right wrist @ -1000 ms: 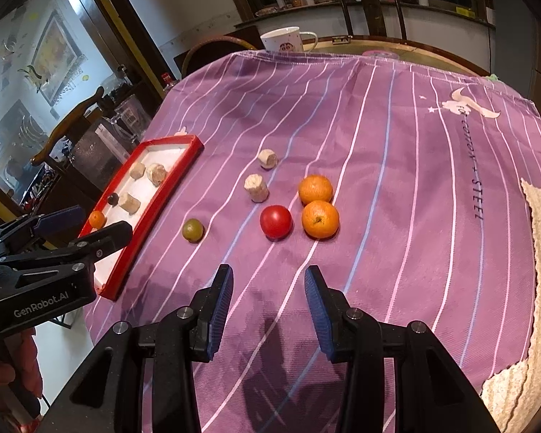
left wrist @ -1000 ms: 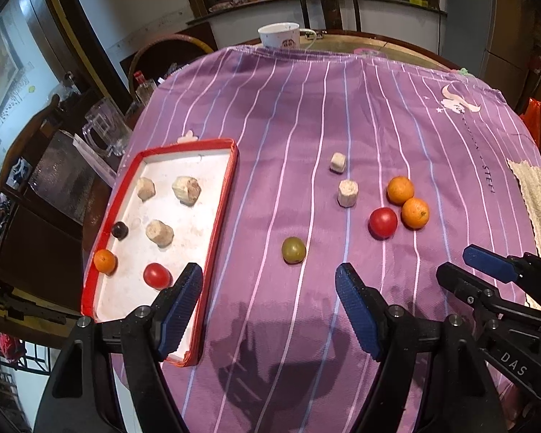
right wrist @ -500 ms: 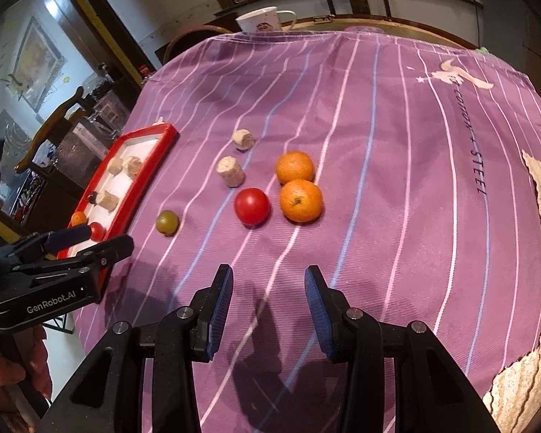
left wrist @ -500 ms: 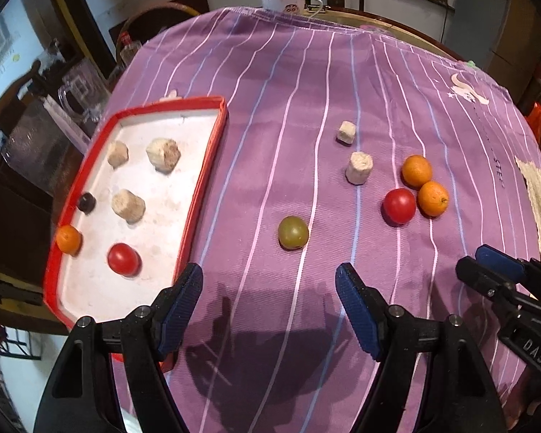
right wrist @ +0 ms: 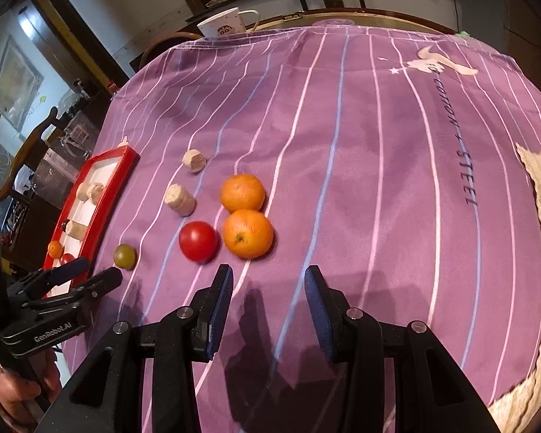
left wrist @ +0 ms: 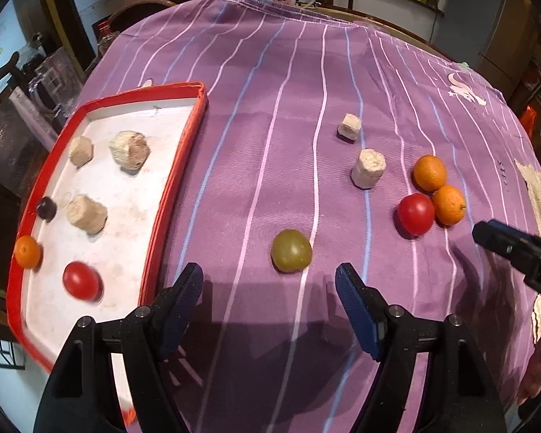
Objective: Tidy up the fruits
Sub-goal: 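Move the left gripper to the green fruit and grasp it, then carry the green fruit to the tray with the left gripper while the right gripper carries an orange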
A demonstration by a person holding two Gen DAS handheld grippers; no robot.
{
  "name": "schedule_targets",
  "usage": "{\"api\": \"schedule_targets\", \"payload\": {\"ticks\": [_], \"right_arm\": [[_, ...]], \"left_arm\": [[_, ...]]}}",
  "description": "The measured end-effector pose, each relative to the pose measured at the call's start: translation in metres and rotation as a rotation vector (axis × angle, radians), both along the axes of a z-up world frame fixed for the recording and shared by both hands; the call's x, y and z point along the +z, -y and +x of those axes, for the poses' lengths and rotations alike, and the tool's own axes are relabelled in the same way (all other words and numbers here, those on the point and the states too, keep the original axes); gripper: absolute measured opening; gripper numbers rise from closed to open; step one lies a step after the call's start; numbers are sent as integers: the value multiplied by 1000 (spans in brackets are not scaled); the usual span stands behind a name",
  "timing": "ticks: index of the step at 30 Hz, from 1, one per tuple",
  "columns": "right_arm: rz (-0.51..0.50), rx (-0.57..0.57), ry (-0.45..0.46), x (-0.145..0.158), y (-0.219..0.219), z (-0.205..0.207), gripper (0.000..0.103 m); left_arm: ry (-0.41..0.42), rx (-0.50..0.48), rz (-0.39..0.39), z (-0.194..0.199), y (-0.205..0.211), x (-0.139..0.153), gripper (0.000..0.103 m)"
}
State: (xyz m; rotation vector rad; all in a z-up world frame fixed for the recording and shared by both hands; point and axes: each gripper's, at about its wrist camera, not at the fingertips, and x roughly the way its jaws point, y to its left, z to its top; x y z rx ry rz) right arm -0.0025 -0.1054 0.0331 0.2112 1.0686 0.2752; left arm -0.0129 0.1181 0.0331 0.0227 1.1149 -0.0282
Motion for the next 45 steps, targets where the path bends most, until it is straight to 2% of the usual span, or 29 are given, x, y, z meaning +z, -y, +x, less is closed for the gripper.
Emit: {"api": "schedule_targets", "payload": {"ticks": [3, 6, 7, 11, 12, 13, 15, 22, 31, 33, 38, 45], "right_arm": [[-12, 23, 17, -1, -7, 9, 45], [-17, 40, 24, -2, -13, 16, 45], [-20, 47, 26, -3, -15, 18, 45], [-51, 90, 30, -9, -30, 28, 45], [-62, 94, 29, -10, -32, 29, 45], [-81, 95, 33, -12, -34, 31, 45], [-85, 91, 30, -15, -34, 34, 45], [-49, 84, 13, -16, -28, 34, 38], [-20, 71, 69, 16, -33, 7, 38], [-9, 92, 75, 24, -44, 2, 38], [3, 188, 73, 29, -95, -9, 38], [-11, 366, 96, 35, -182, -20, 38]], "left_arm": [[3, -23, -37, 6, -2, -5, 74], [-13, -26, -94, 14, -7, -12, 61], [-20, -24, -99, 16, -8, -15, 57], [0, -40, -70, 16, -4, -17, 55], [5, -47, -56, 16, -2, -17, 48], [12, -55, -44, 15, 0, -17, 34], [17, -68, -49, 15, 3, -15, 23], [28, -34, -77, 6, 0, -9, 23], [74, 53, -170, -11, -38, 15, 23], [84, 78, -179, -15, -54, 21, 23], [108, 154, -139, -24, -101, 31, 23], [76, 262, -89, -37, -172, 20, 23]]}}
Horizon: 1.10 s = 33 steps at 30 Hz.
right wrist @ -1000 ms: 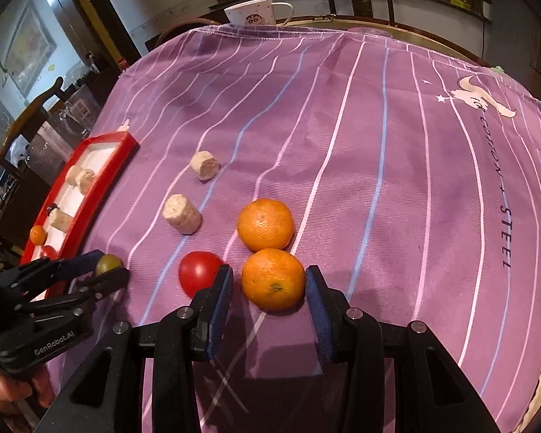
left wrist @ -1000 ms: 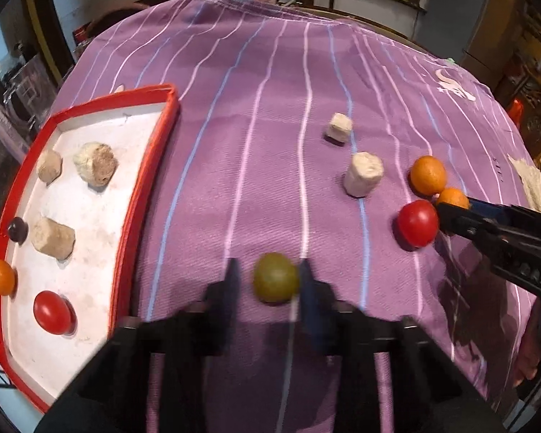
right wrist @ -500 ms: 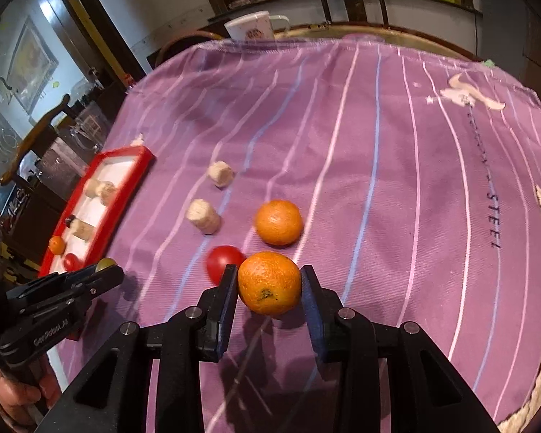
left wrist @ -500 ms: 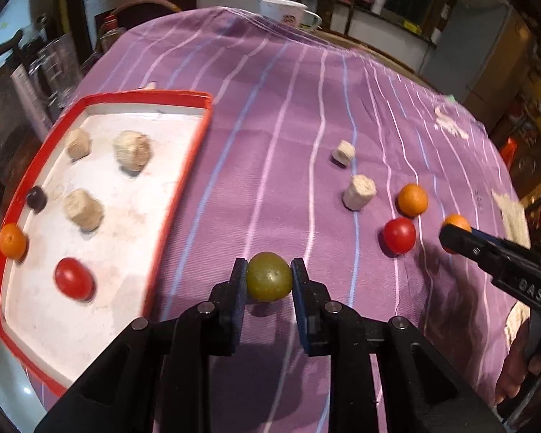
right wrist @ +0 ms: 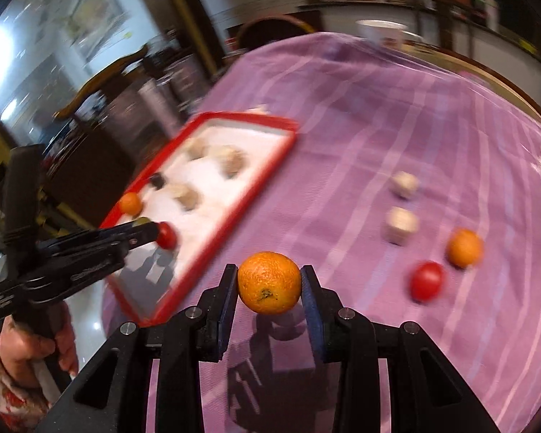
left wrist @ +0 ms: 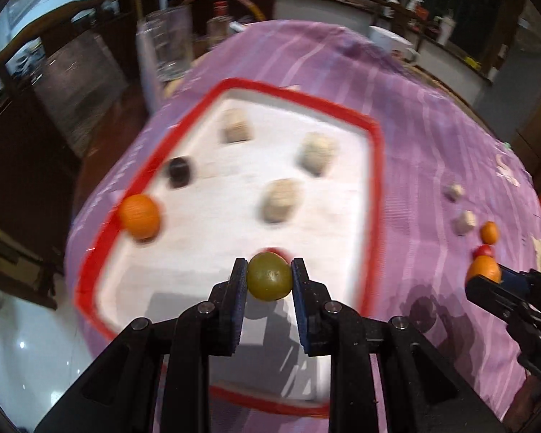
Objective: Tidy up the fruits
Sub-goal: 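Carry the green fruit to the tray with the left gripper while the right gripper carries an orange, then release the green fruit in the tray with the left gripper while the right gripper releases the orange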
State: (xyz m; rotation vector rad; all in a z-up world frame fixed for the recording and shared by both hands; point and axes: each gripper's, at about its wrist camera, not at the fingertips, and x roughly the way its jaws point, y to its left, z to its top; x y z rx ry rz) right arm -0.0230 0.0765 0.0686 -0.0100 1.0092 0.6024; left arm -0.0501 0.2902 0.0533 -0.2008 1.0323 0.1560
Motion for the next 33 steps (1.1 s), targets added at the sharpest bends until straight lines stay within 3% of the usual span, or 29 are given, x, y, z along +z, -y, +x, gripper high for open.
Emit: {"api": "schedule_targets", "payload": {"ticks": [8, 13, 23, 28, 33], "right_arm": [[-35, 167, -1, -13, -94, -3, 38], [-50, 206, -37, -31, -124, -3, 38], [-68, 207, -69, -49, -140, -3, 39], [-62, 194, -67, -47, -136, -3, 40], [-46, 192, -34, -33, -127, -12, 41]], "left_arm": [[-46, 61, 25, 2, -52, -15, 23], [-68, 59, 41, 7, -60, -25, 23], [-75, 89, 28, 6, -68, -27, 24], [-49, 114, 22, -2, -67, -15, 45], [-30, 138, 15, -10, -66, -2, 49]]}}
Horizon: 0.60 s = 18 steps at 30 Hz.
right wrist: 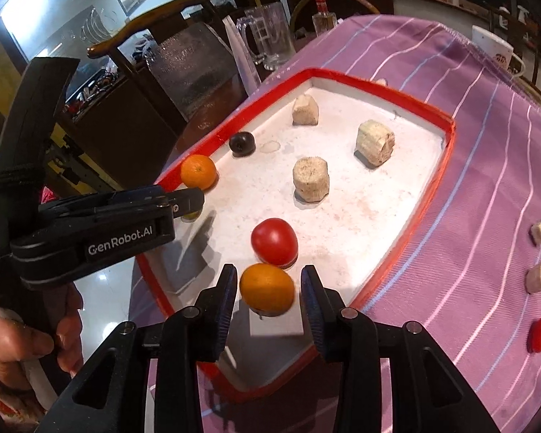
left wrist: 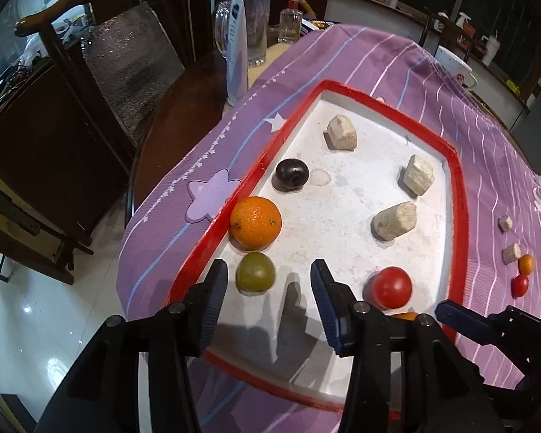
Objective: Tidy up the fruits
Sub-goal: 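Release the green fruit in the tray with the left gripper while the right gripper releases the orange, then move both grippers from the tray back toward the remaining corks and fruit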
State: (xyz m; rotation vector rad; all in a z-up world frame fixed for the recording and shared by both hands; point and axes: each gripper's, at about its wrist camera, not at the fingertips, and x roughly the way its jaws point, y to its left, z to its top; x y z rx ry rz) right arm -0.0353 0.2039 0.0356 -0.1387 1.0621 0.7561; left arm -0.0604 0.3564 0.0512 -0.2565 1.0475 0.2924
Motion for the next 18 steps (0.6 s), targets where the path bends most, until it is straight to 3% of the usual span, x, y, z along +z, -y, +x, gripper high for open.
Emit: {"api": "schedule_targets", "payload": {"ticks": [8, 12, 18], "right_arm": [[44, -59, 36, 27, 41, -12, 42], [62, -134, 33, 34, 77, -12, 42], [66, -222, 27, 36, 124, -18, 42]], "left_arm": [[17, -34, 82, -6, 32, 24, 55], [48, -91, 167, -8, 65, 44, 67], [77, -177, 247, -13, 121, 66, 69]]}}
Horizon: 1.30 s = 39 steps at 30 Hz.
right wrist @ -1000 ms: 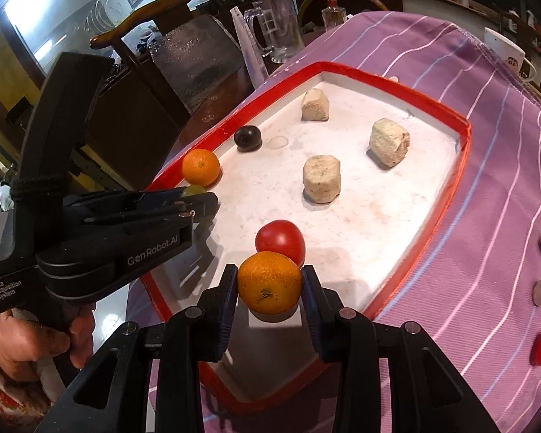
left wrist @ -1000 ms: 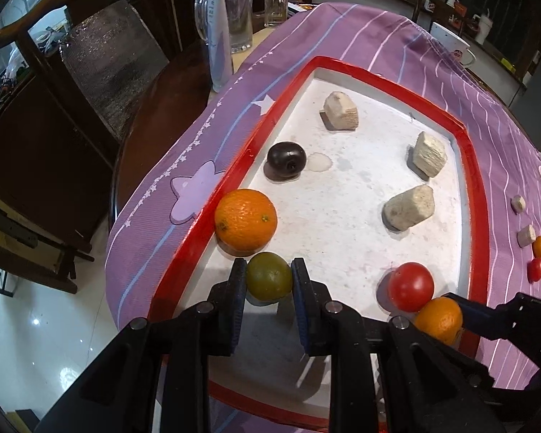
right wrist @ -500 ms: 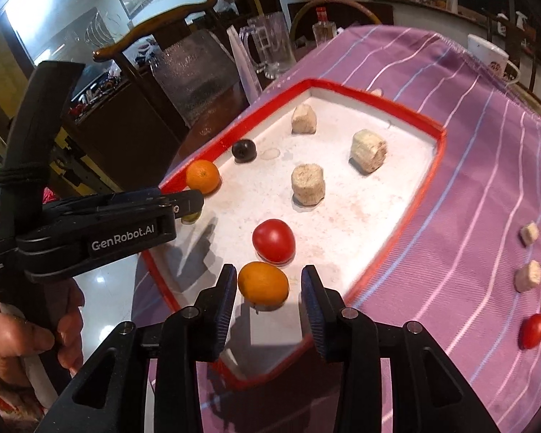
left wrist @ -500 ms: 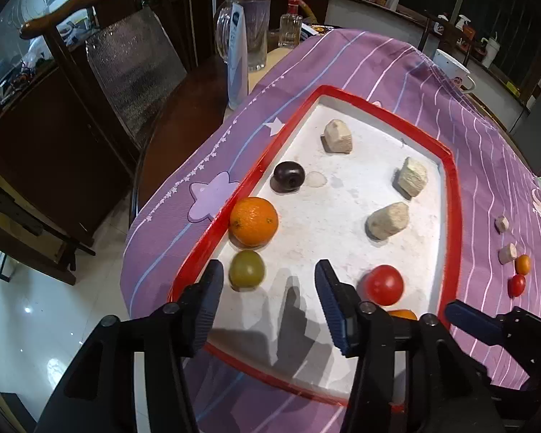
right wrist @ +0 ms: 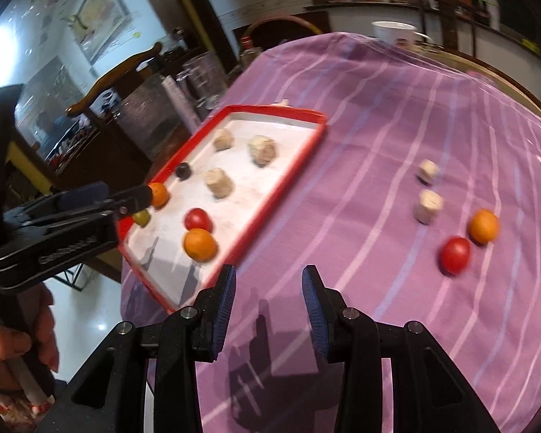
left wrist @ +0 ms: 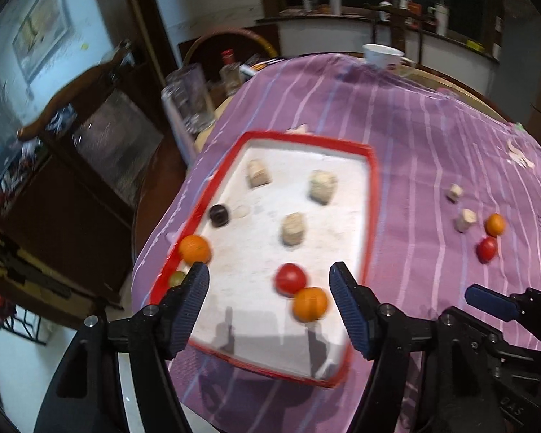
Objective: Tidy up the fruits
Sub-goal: 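Move both grippers from the tray back toward the remaining corks and fruit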
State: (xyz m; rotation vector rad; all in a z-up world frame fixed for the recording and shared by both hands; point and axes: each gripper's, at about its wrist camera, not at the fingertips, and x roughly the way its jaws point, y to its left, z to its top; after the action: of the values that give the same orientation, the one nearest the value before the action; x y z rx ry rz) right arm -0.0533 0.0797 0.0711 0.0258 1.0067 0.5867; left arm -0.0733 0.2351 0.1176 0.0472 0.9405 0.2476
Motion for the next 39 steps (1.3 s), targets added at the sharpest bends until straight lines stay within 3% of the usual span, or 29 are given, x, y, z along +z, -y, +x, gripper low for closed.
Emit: {"api": "schedule_targets", "payload": {"ticks": [9, 18, 39], "right_arm": [[0, -65, 29, 12, 55, -9, 42], [-14, -103, 42, 15, 99, -15, 43], [-23, -126, 27, 10, 139, -12, 43]], "left_arm": [[-2, -81, 32, -3, 64, 5, 69], [-5, -103, -4, -2, 101, 3, 69], [-39, -94, -50, 3, 126, -12, 69]]}}
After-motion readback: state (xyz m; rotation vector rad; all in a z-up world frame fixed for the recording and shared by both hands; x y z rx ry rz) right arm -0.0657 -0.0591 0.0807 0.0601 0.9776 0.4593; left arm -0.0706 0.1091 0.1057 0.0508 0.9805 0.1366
